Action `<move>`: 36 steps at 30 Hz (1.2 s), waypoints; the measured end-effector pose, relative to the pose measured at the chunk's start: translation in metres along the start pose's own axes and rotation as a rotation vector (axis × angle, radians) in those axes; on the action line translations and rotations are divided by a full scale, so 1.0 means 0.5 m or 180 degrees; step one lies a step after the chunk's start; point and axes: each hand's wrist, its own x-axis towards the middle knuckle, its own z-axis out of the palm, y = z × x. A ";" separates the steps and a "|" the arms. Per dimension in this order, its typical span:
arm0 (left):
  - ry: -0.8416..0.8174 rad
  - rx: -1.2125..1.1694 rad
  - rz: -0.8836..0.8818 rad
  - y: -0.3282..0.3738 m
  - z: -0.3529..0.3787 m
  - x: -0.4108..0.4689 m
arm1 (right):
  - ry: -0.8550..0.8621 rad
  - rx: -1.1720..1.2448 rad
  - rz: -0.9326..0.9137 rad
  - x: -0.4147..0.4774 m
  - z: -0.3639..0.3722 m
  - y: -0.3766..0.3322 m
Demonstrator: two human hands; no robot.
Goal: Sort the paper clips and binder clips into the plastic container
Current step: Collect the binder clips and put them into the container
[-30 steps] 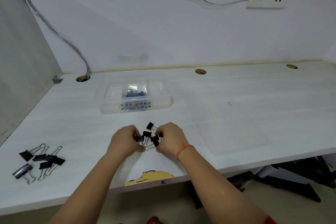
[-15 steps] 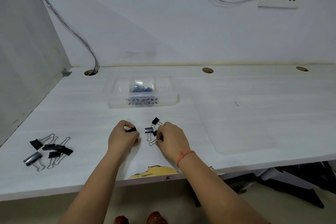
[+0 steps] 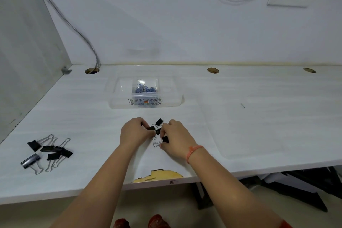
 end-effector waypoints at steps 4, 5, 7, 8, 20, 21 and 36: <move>-0.0230 0.0233 -0.0056 0.003 -0.007 0.005 | 0.0718 0.0536 0.0020 -0.017 -0.003 0.019; -0.0212 0.0291 -0.0058 0.003 -0.007 0.002 | 0.1010 0.0771 0.0221 -0.016 -0.007 0.025; -0.0104 0.0612 0.0059 0.004 -0.002 -0.011 | 0.1305 0.1881 0.0881 -0.007 -0.027 0.035; -0.0030 0.0822 0.0168 0.006 0.001 -0.018 | 0.1249 0.2870 0.1277 -0.002 -0.042 0.037; 0.0168 0.0473 0.0191 -0.009 0.020 -0.025 | 0.0237 0.0601 0.1212 -0.005 -0.001 0.027; 0.0126 -0.0108 -0.0056 -0.005 0.016 -0.026 | 0.0298 0.0118 0.0974 -0.005 0.012 0.018; 0.0040 -0.3297 -0.0837 0.016 0.019 -0.007 | 0.0312 0.6537 0.2392 0.059 -0.036 0.076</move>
